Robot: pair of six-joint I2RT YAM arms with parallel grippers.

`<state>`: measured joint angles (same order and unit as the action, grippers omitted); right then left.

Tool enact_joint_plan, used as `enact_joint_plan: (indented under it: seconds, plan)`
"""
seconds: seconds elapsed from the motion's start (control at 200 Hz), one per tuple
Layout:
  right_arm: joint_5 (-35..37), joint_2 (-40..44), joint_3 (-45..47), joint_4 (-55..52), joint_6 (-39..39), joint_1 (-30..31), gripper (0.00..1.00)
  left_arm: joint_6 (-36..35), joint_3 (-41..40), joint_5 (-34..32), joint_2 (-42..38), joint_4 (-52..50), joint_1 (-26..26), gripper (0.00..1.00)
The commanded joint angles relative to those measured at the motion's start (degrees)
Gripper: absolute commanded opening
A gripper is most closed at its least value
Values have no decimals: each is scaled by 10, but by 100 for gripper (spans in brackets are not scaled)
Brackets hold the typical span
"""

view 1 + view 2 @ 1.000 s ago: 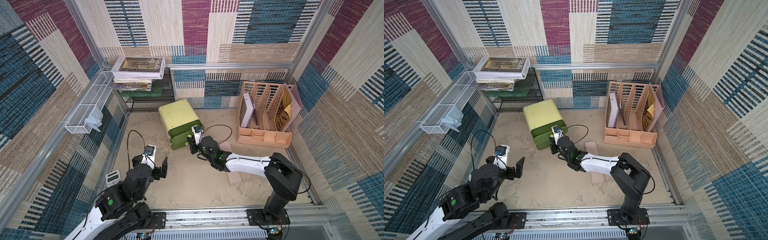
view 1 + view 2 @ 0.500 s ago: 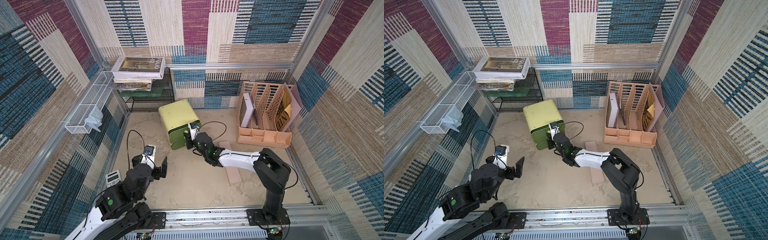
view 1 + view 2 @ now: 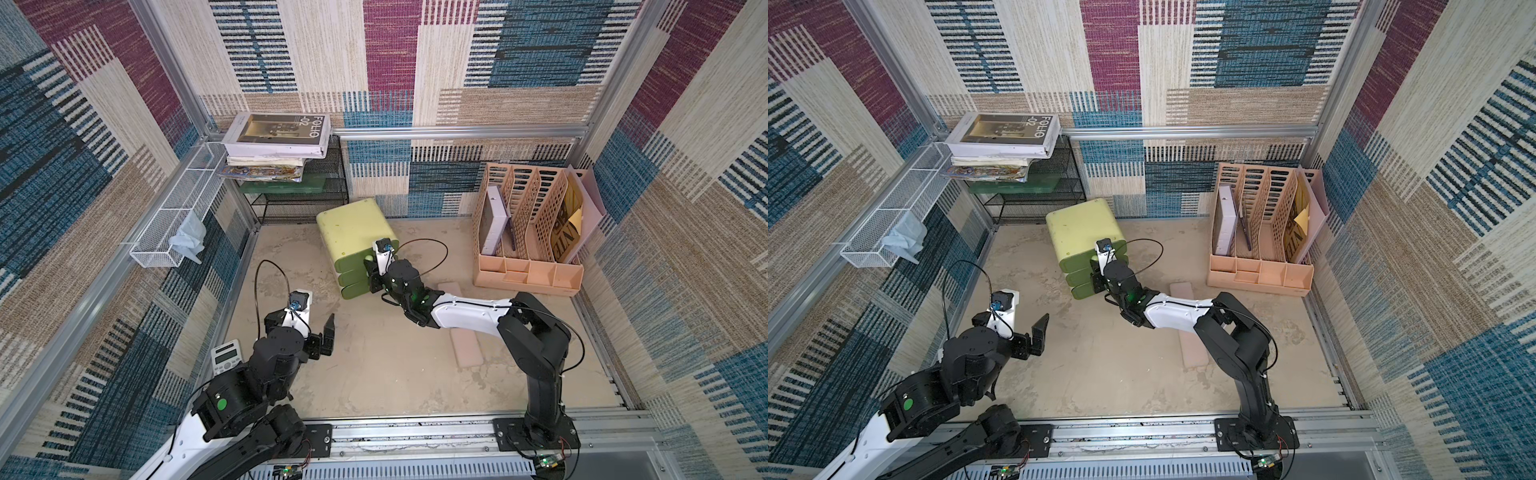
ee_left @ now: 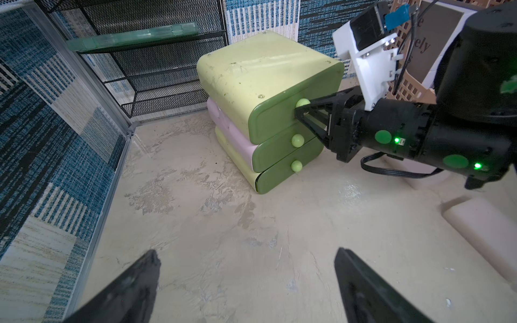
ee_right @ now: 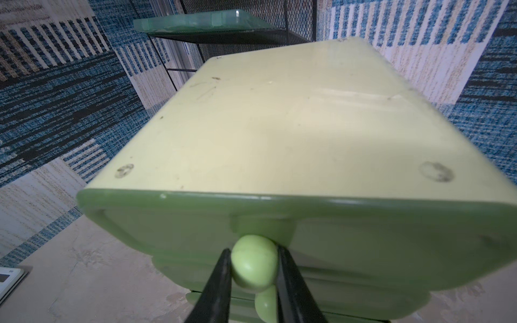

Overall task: Take the sponge out of the drawer
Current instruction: Close the drawer in the storage box.

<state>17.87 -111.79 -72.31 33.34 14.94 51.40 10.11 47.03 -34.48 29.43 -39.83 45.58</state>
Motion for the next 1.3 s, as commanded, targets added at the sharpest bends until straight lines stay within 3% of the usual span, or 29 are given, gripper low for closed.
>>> enact_joint_plan:
  seconds: [0.0, 0.531, 0.871, 1.292]
  plan:
    - [-4, -5, -3, -27, 1, -1, 22, -1, -1, 3, 1, 10, -2, 100]
    - [-13, 53, 46, -22, 4, 3, 62, -1, -1, 5, 0, 10, -3, 100]
    - [9, 66, 134, 51, 11, 10, 68, -1, -1, 5, 0, 9, -4, 100]
    - [8, -15, 102, 109, 3, 10, 68, -1, 0, 5, -1, 10, -5, 100]
